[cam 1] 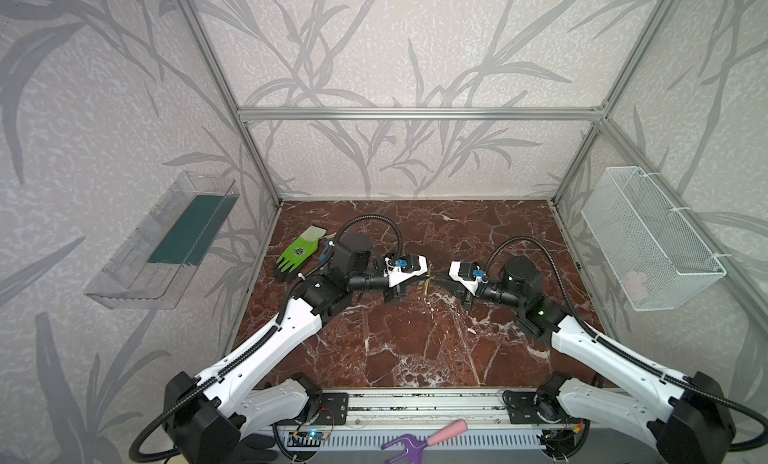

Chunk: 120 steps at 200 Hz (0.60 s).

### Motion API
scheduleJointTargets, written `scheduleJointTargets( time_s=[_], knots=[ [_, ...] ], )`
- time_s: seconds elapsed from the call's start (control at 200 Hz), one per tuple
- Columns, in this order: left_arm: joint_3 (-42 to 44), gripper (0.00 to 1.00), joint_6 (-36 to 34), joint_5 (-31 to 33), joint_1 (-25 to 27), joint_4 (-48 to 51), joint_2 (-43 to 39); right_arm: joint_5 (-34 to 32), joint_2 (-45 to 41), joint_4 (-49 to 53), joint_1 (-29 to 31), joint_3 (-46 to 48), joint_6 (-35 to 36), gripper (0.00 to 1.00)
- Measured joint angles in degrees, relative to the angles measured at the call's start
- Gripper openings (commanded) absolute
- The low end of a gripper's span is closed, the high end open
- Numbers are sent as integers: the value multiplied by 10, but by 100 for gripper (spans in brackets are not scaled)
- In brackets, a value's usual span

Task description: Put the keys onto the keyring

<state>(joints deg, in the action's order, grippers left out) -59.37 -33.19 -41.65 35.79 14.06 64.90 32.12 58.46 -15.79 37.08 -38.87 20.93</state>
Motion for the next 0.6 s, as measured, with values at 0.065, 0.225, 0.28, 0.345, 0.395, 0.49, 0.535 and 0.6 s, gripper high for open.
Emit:
scheduleJointTargets(
  time_s=[0.065,0.225,0.28,0.345,0.395,0.49,0.535,0.6],
  knots=[
    [-39,0,-18,9,1,46,13,-8,-9,32,0,-11,22,20],
    [-122,0,-63,36,19,153,54,-12,-12,79,0,-39,51,21],
    [-136,0,-76,46,28,182,64,-11,-13,85,1,-42,55,21],
    [-146,0,-87,58,37,210,75,-7,-12,89,1,-43,56,21],
    [-148,0,-93,67,42,223,80,-1,-12,93,2,-45,57,20],
    [-148,0,-101,78,49,245,85,12,-8,94,5,-47,57,19],
    [-149,0,-103,83,52,251,85,19,-4,93,6,-47,55,18],
    [-151,0,-105,90,55,256,85,28,4,93,7,-47,53,18]
  ],
)
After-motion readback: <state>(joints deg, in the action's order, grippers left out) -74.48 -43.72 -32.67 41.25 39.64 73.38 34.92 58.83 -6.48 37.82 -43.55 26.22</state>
